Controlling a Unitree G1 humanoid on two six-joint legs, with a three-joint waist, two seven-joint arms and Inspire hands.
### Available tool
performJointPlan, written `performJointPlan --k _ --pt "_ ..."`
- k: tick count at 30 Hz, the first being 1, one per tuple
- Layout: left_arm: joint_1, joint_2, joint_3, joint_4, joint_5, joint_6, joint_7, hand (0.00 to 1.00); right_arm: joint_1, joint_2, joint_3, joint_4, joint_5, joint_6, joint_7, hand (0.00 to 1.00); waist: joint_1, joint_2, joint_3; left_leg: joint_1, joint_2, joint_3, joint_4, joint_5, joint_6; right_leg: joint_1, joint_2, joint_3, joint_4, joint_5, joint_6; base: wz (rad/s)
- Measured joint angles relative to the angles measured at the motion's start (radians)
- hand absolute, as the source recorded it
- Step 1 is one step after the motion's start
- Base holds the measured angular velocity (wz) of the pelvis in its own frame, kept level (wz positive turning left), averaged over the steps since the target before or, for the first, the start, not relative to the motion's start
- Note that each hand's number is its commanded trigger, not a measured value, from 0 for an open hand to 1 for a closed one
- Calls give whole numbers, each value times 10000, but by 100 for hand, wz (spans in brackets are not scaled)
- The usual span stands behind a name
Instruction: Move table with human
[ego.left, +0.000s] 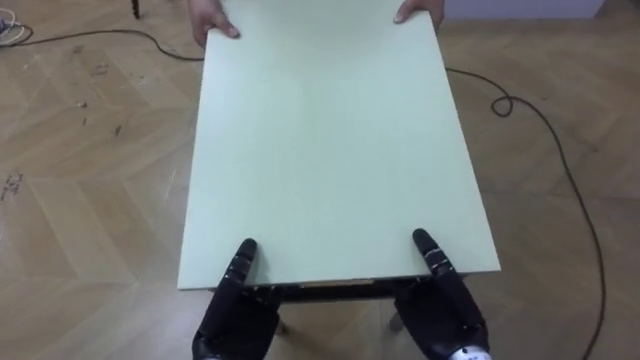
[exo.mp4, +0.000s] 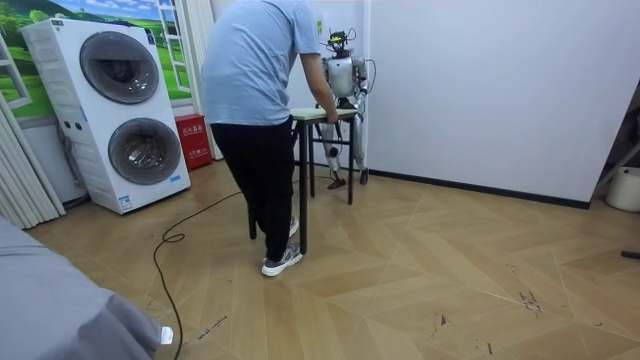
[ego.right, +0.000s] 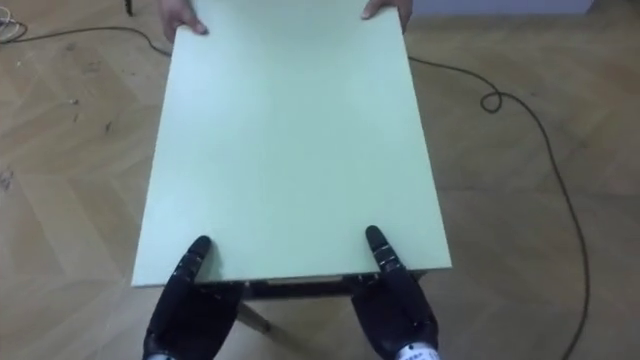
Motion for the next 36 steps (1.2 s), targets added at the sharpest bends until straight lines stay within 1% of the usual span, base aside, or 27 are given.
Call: performJointPlan --k 1,2,4,5,6,7,8,10,11,12,13,14,17,20,21,22,23,24,25,26,27,28,29,31,33,34,36 --pt "-10 35 -23 -11 0 4 0 100 154 10 21 -126 60 -43 0 100 -106 -3 -9 75 -109 -43 -500 -9 -9 -156 133 579 -139 251 -45 37" --pt "-39 100 -21 -87 0 13 -1 100 158 -5 49 -177 118 -66 1 100 -211 19 -7 88 -192 -170 -934 -106 -148 -244 235 812 -503 585 -88 23" --pt "-56 170 16 -260 -13 77 -1 100 62 -30 142 -244 247 -120 0 100 -199 60 -8 158 -72 -340 -1588 -414 -375 -394 415 810 -915 995 -214 -4" --pt "-177 129 8 -259 -4 100 13 100 -10 -16 152 -250 344 -182 -6 100 -228 131 -16 258 15 -346 -1884 -720 -343 -557 488 772 -942 1105 -230 3" --pt "-282 121 -7 -258 -4 116 65 100 -74 -44 138 -253 412 -197 -22 100 -241 168 5 260 59 -350 -1935 -917 -323 -641 511 709 -925 1129 -250 6" --pt "-480 109 -19 -258 -17 115 185 100 -286 -87 116 -252 485 -195 -143 100 -236 292 46 257 187 -399 -1989 -1310 -284 -838 638 579 -862 1267 -340 -5" --pt "-722 105 -8 -258 -28 81 353 100 -513 -59 101 -252 483 -194 -331 100 -234 320 43 192 146 -653 -2088 -1659 -236 -1103 643 365 -781 1347 -405 -10" --pt "-1126 43 -121 -251 -59 -123 732 100 -874 -13 29 -241 533 -167 -625 100 -205 325 46 1 90 -836 -2113 -2088 -67 -1377 565 -123 -810 1572 -539 -12" --pt "-1354 8 -179 -191 -66 -237 960 100 -1049 16 -104 -182 521 -109 -775 100 -244 311 38 -171 -26 -830 -2113 -2223 96 -1530 405 -281 -831 1759 -564 -5" --pt "-1470 -2 -241 -166 -69 -232 1089 100 -1051 27 -233 -181 478 -90 -805 100 -251 306 35 -227 -51 -841 -2128 -2246 151 -1573 319 -295 -854 1867 -541 9" --pt "-1566 -35 -322 -95 -67 -232 1227 100 -981 49 -394 -179 391 -15 -810 100 -223 263 12 -316 -258 -849 -2221 -2152 410 -1590 165 -269 -1000 2092 -469 12" --pt "-1565 -49 -327 -64 -66 -232 1235 100 -931 85 -473 -180 328 45 -810 100 -242 243 4 -351 -377 -848 -2270 -2062 529 -1583 84 -217 -1072 2213 -440 0" --pt "-1339 -57 -384 118 -48 -215 1238 100 -569 229 -615 -181 -2 170 -772 100 -249 136 -64 -315 -1050 -724 -2591 -1634 931 -1550 -264 248 -1461 2935 -259 -17" --pt "-878 -48 -410 119 -1 -113 1161 100 -130 207 -642 -181 -98 353 -684 100 -266 -49 -157 -180 -1404 -454 -2680 -1426 1204 -1429 -497 588 -1676 3421 -102 -15" --pt "-807 -45 -410 119 44 -105 1161 100 -75 226 -634 -180 -104 367 -682 100 -242 -103 -179 -169 -1459 -377 -2684 -1394 1259 -1424 -539 705 -1702 3510 -36 -11" --pt "-773 -46 -402 119 127 -106 1166 100 -38 266 -640 -169 -136 407 -682 100 -235 -207 -180 -185 -1590 -262 -2693 -1311 1386 -1423 -644 924 -1792 3727 157 0" --pt "-783 -48 -400 125 128 -103 1195 100 -36 280 -652 -168 -127 434 -685 100 -322 -200 -177 -262 -1578 -156 -2695 -1239 1485 -1427 -638 1366 -1767 3811 753 14" --pt "-797 -52 -404 133 128 -91 1220 100 -2 298 -654 -164 -95 436 -688 100 -404 -179 -163 -280 -1542 -136 -2713 -1170 1514 -1448 -692 1547 -1409 3561 1022 56" --pt "-861 -58 -434 185 206 -35 1283 100 165 339 -698 -165 -6 434 -688 100 -617 -145 -149 -265 -1395 63 -2806 -1022 1489 -1427 -893 1770 -199 2655 1243 80" --pt "-928 -41 -442 199 379 -17 1284 100 281 379 -700 -166 149 422 -668 100 -696 -230 -166 -226 -1348 298 -3107 -796 1463 -1355 -1152 1996 894 1823 1264 71" --pt "-945 -40 -418 197 446 -21 1283 100 283 377 -676 -166 239 418 -666 100 -675 -260 -159 -182 -1344 428 -3323 -675 1450 -1269 -1240 2094 1267 1484 1310 27" --pt "-952 -39 -387 188 452 -18 1279 100 273 401 -657 -167 284 390 -665 100 -581 -259 -162 -133 -1355 508 -3643 -492 1420 -962 -1316 2239 1580 1007 1437 -11" --pt "-961 -28 -353 173 480 -18 1243 100 271 430 -611 -169 294 323 -646 100 -442 -282 -166 -107 -1360 563 -3853 -384 1367 -582 -1285 2413 1482 646 1524 -16" --pt "-956 -11 -304 180 524 -18 1163 100 270 398 -495 -170 384 257 -630 100 -276 -370 -116 13 -1369 564 -4037 -296 1265 -155 -1024 2416 660 529 1562 -20" --pt "-860 -8 -281 180 524 -27 1028 100 267 394 -316 -171 415 130 -603 100 -193 -410 -100 36 -1335 566 -4194 -245 1192 112 -811 2419 -55 598 1453 -19" --pt "-808 -2 -238 180 524 -28 968 100 264 379 -250 -171 404 62 -582 100 -174 -433 -87 15 -1308 568 -4247 -218 1157 231 -694 2402 -415 682 1334 -6" --pt "-752 -8 -212 179 524 -27 924 100 262 285 -238 -170 328 30 -576 100 -153 -483 -81 21 -1207 569 -4334 -175 1121 331 -571 2393 -724 826 1292 -5"
